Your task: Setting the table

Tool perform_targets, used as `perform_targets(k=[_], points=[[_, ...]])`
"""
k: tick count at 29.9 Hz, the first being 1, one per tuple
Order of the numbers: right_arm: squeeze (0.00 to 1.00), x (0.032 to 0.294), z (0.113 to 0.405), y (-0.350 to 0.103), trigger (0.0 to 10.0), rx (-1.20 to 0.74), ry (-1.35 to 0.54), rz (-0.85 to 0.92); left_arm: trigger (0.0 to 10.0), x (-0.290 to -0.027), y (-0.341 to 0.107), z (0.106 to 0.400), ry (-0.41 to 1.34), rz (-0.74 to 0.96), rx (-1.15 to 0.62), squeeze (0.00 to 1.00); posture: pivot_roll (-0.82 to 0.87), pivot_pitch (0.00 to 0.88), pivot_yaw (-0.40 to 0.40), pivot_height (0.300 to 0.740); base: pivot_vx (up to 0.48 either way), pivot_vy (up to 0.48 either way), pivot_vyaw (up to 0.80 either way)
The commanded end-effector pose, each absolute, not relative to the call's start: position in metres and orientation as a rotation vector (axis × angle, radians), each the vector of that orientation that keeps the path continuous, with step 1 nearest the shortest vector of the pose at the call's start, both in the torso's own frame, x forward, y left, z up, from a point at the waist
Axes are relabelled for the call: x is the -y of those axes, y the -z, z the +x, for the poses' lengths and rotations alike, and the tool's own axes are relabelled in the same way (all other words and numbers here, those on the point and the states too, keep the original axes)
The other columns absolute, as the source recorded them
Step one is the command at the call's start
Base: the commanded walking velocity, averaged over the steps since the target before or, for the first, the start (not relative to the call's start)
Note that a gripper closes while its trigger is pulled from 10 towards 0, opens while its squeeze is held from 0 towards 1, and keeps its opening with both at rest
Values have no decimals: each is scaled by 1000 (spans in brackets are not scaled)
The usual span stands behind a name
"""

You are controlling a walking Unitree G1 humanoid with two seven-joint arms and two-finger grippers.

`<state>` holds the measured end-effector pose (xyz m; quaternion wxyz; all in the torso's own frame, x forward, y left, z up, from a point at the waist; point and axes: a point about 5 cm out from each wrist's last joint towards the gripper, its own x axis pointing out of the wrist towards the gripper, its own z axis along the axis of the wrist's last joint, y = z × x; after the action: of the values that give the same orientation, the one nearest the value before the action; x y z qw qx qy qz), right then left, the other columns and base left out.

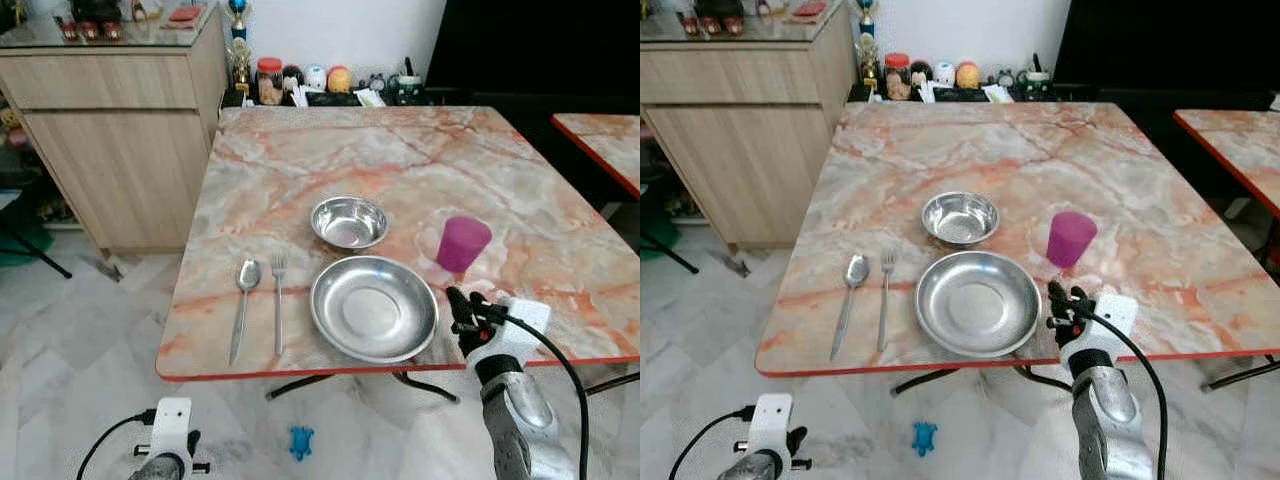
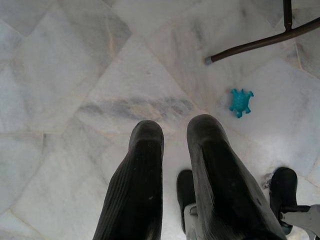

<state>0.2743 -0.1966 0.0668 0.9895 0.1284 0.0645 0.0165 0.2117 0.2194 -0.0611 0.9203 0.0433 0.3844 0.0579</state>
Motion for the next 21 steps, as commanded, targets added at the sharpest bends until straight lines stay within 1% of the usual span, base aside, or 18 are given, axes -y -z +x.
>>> perform_targets(k=[1,8,11,20,21], points=[[1000,194,279,-71,10000,-135,-73,313,10000,-219,64,208,-122,93,-808,0,109,0,-51,740,0,0,0],[1000,192,287,-79,10000,-141,-96,369,10000,-220,64,208,-125,93,-808,0,111,0,-51,740,0,0,0],[1000,192,286,-81,10000,-130,-113,394,10000,-220,63,208,-125,93,-809,0,110,0,-50,740,0,0,0],[1000,201,281,-77,10000,-149,-61,423,10000,-219,64,208,-116,99,-811,0,106,0,-45,740,0,0,0],[0,203,281,-76,10000,-164,-65,422,10000,-219,64,208,-114,100,-812,0,106,0,-46,740,0,0,0]])
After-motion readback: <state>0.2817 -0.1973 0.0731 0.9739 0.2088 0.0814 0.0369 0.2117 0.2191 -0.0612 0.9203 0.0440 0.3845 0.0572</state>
